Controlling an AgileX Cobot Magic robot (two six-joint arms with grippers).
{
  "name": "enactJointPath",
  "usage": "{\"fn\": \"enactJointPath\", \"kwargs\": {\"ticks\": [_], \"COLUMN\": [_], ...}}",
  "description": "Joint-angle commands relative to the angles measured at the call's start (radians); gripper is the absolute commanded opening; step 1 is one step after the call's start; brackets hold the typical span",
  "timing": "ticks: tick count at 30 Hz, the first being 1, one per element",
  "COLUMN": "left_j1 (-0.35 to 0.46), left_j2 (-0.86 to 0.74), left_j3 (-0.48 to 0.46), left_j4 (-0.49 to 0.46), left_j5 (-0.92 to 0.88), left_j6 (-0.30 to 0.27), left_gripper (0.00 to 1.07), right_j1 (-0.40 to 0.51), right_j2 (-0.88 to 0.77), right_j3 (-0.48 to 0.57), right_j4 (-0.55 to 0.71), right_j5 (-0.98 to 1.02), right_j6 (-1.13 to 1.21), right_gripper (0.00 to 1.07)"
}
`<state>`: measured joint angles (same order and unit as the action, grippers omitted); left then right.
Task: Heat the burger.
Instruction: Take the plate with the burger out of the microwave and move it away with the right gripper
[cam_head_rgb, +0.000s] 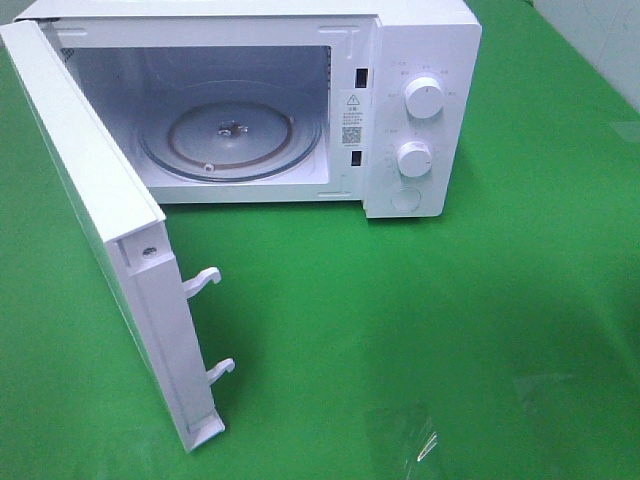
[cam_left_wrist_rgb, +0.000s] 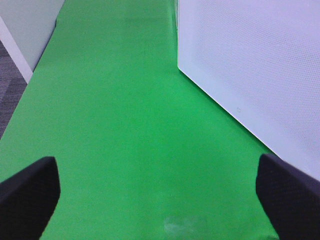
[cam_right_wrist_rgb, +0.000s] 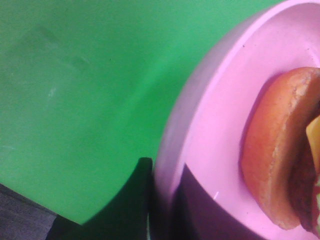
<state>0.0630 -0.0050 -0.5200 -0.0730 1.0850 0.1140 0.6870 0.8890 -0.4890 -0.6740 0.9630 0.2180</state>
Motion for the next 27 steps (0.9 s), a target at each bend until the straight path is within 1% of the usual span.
{"fn": "enactJointPath", "kwargs": {"ticks": [1,8,9,10,12,14,15,18,20,23,24,27], "left_j1": [0.002,0.002,0.002,0.002,0.002,0.002,0.002,0.002,0.002,0.002,0.002,0.002], "left_j2": [-0.018,-0.018,-0.018,-0.018,-0.018,-0.018,-0.018,-0.018,-0.018,-0.018,-0.018,-0.018], "left_j3": [0.002,0.002,0.002,0.002,0.002,0.002,0.002,0.002,0.002,0.002,0.002,0.002], "left_j4": [-0.006,-0.006,-0.006,-0.006,-0.006,-0.006,-0.006,-0.006,-0.006,-0.006,-0.006,-0.006], "left_j5": [-0.014,-0.014,-0.014,-0.014,-0.014,-0.014,-0.014,-0.014,-0.014,-0.014,-0.014,-0.014], "left_j6": [-0.003,-0.003,-0.003,-0.003,-0.003,-0.003,-0.003,-0.003,-0.003,-0.003,-0.003,-0.003], "left_gripper": [1.00,1.00,1.00,1.00,1.00,1.00,1.00,1.00,1.00,1.00,1.00,1.00], "right_j1": [0.001,0.001,0.001,0.001,0.001,0.001,0.001,0.001,0.001,0.001,0.001,-0.001], "right_j2": [0.038,0.110,0.143,0.143,0.212,0.212,0.255,0.292,0.390,0.409,0.456,0.502], "right_j3": [-0.010,-0.011,-0.021,-0.021,-0.044,-0.044,-0.057,-0.066,-0.094,-0.101,-0.113,-0.120], "right_j4": [-0.066,-0.085,-0.089,-0.089,-0.112,-0.112,-0.115,-0.117,-0.129,-0.134,-0.140,-0.148], "right_j5": [-0.004,-0.007,-0.006,-0.006,-0.003,-0.003,-0.002,-0.002,-0.003,-0.003,-0.003,-0.005], "right_j6": [0.038,0.142,0.193,0.193,0.289,0.289,0.329,0.345,0.420,0.441,0.489,0.516], "right_gripper": [0.00,0.00,0.00,0.00,0.00,0.00,0.00,0.00,0.00,0.01,0.01,0.02]}}
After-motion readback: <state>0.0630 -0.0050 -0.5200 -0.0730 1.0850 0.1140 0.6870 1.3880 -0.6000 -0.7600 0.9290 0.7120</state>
